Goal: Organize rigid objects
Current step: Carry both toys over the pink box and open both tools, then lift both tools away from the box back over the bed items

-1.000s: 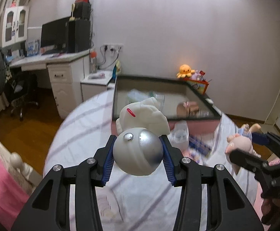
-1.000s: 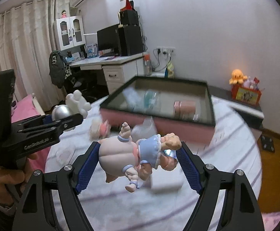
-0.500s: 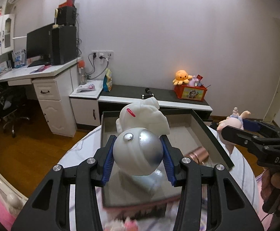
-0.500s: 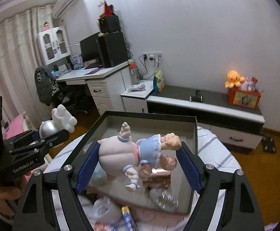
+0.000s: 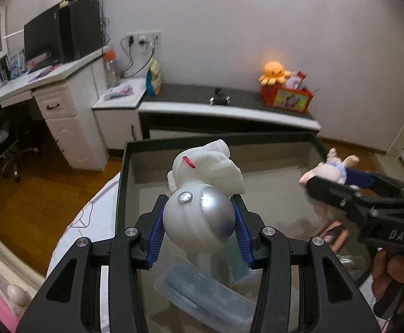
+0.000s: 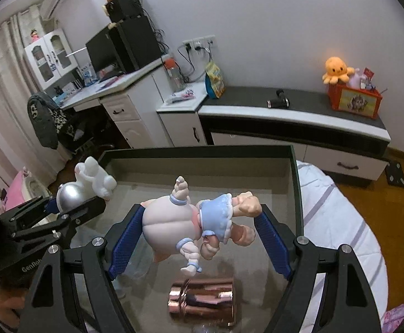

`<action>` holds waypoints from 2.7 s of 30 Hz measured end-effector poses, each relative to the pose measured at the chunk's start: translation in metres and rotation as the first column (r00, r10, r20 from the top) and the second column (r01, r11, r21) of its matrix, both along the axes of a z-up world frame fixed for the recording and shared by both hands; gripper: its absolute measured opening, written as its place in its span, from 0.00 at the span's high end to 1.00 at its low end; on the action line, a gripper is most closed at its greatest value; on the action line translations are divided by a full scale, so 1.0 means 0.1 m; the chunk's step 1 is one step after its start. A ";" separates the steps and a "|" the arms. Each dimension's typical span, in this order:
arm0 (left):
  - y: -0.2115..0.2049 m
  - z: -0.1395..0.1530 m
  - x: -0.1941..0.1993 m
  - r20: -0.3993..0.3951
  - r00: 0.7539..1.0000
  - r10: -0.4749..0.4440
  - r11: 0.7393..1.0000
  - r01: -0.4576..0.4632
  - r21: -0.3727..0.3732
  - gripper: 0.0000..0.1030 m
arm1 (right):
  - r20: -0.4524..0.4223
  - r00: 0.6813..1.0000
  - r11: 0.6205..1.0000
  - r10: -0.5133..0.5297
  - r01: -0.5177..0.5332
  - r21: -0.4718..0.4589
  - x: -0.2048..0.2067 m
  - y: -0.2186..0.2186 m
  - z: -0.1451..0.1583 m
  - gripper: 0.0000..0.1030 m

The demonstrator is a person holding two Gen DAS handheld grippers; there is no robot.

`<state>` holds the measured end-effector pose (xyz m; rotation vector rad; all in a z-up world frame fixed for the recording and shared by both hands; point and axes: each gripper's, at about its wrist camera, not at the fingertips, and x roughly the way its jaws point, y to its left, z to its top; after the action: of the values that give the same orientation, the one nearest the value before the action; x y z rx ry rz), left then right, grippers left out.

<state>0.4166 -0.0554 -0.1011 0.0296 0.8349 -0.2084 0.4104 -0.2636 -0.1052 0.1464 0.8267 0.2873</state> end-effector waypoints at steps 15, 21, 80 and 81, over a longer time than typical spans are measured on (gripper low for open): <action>0.31 0.52 -1.00 0.202 0.977 0.068 0.998 -0.064 -0.025 0.00 | 0.098 0.994 0.998 -0.047 0.043 0.040 -0.64 -0.05 0.40 0.00; 0.37 0.76 -1.73 0.263 0.962 0.072 0.997 -0.060 -0.054 0.00 | 0.179 0.983 0.999 -0.036 0.034 0.015 -1.35 0.07 0.66 0.00; 0.42 0.07 -3.09 0.232 0.961 0.152 0.988 -0.144 -0.054 0.00 | 0.173 0.981 0.994 -0.090 0.098 -0.039 -2.90 0.08 0.05 0.00; 0.41 0.06 -3.08 0.231 0.961 0.151 0.988 -0.142 -0.054 0.00 | 0.169 0.982 0.995 -0.087 0.095 -0.043 -2.89 0.09 0.03 0.00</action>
<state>0.1081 -0.0141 -0.0954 -0.0420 0.5941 -0.0787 0.1213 -0.2550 -0.1020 0.1108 0.6584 0.1893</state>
